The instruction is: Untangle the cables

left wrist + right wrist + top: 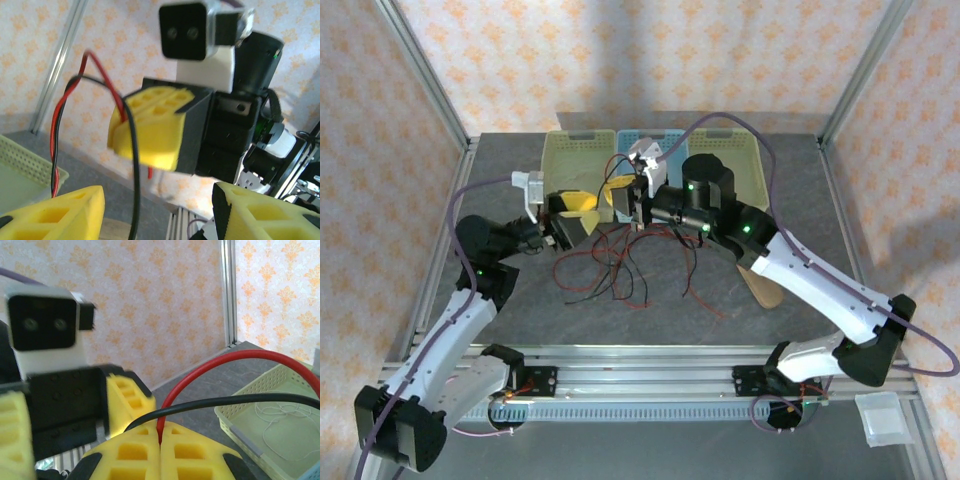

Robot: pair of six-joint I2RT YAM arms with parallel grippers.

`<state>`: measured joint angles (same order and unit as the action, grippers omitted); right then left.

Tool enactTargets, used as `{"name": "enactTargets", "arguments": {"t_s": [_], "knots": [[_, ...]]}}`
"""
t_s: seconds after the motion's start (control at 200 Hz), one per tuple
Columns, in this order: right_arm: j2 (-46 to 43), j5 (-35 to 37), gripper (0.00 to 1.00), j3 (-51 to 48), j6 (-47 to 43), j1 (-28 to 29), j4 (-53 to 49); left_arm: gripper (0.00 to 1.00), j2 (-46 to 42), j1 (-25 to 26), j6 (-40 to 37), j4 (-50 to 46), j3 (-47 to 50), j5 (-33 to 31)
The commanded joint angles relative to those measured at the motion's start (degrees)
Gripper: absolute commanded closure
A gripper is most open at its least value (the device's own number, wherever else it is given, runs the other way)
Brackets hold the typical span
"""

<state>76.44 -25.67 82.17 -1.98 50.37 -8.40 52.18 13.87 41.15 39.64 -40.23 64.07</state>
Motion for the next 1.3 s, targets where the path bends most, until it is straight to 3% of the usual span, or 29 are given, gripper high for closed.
{"name": "enactTargets", "arguments": {"t_s": [0.0, 0.536, 0.621, 0.771, 0.861, 0.996, 1.166, 1.297], "knots": [[-1.34, -0.53, 1.00, 1.74, 1.33, 0.20, 3.83, 0.43, 0.93, 0.70, 0.69, 4.48, 0.74, 2.11], [-0.51, 2.37, 1.00, 2.38, -0.69, 0.22, 0.63, 1.00, 2.22, 1.07, -1.03, 4.08, -0.08, 3.06], [-0.67, 4.99, 1.00, 2.55, -0.97, 0.21, -0.28, 1.00, 1.71, 1.00, -4.34, -0.44, -1.71, 1.07], [-0.91, 10.42, 1.00, 3.29, -3.19, 0.26, -5.71, 1.00, -0.62, 0.90, -14.51, -19.69, -8.96, -14.12], [-0.77, 11.95, 1.00, 4.19, -5.34, 0.24, -10.91, 1.00, -1.36, 0.90, -15.92, -26.87, -13.35, -22.82], [-0.49, 11.25, 1.00, 6.39, -7.89, 0.26, -17.52, 1.00, -1.47, 1.02, -17.20, -34.50, -19.49, -30.03], [-3.91, 15.06, 1.00, 6.59, -7.83, -0.02, -15.26, 1.00, -1.47, 0.94, -18.95, -43.10, -26.85, -40.76], [-6.39, 25.26, 1.00, 5.88, -6.09, -0.34, -10.94, 1.00, -1.82, 0.91, -19.64, -49.14, -31.58, -51.94]]}}
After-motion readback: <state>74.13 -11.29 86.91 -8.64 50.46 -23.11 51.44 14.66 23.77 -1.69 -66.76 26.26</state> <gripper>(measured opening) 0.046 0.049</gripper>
